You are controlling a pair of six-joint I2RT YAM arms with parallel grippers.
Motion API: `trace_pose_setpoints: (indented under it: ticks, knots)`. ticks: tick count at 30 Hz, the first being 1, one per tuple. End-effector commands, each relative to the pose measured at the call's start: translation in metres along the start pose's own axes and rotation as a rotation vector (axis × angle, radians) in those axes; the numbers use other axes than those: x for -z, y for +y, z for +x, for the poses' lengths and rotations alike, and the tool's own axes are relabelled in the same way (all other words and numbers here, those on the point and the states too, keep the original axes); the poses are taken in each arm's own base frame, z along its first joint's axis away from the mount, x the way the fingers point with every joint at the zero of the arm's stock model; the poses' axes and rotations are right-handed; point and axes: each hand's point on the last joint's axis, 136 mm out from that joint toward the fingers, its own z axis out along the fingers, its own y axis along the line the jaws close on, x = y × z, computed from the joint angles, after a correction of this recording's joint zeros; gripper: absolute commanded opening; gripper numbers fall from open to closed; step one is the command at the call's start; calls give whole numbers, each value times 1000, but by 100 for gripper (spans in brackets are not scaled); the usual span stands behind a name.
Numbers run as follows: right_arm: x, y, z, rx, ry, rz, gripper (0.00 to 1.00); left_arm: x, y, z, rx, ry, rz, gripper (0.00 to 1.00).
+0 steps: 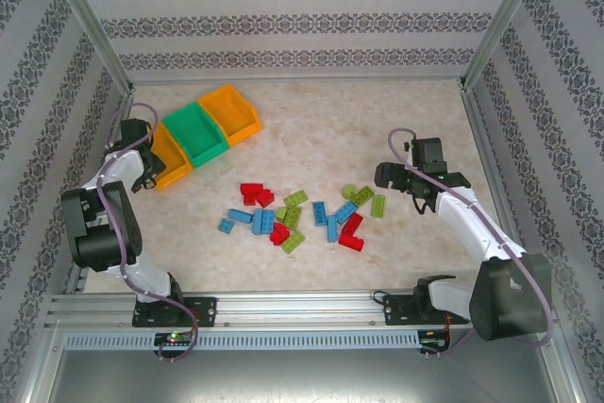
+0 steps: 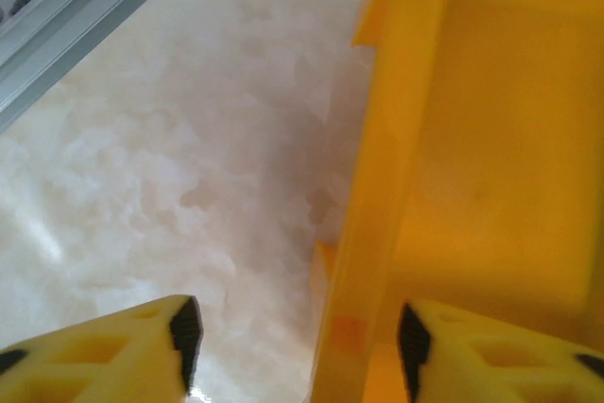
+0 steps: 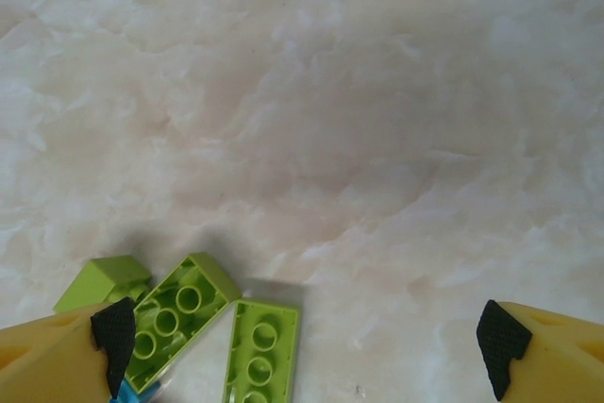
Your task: Sort the legos into containers by color
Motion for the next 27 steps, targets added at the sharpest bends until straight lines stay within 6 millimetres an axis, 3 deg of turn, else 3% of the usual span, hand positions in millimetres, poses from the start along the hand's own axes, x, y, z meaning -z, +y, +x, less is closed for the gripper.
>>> trace_pose_setpoints:
  ticks: [1, 3, 10, 19, 27]
  knots:
    - [5, -2, 19, -21, 59, 8, 96, -3, -8, -9, -26, -1, 36, 42]
    - [5, -3, 24, -23, 77, 10, 97, -4, -17, -7, -54, 5, 84, 29]
    - [4, 11, 26, -8, 89, -69, 95, 1, -50, 9, -131, -6, 235, 10]
    - [-8, 15, 35, -60, 167, -52, 89, 27, -135, 51, -377, -28, 351, 7]
    - [-13, 16, 56, -65, 245, -42, 80, 37, -185, 80, -473, 1, 427, 8]
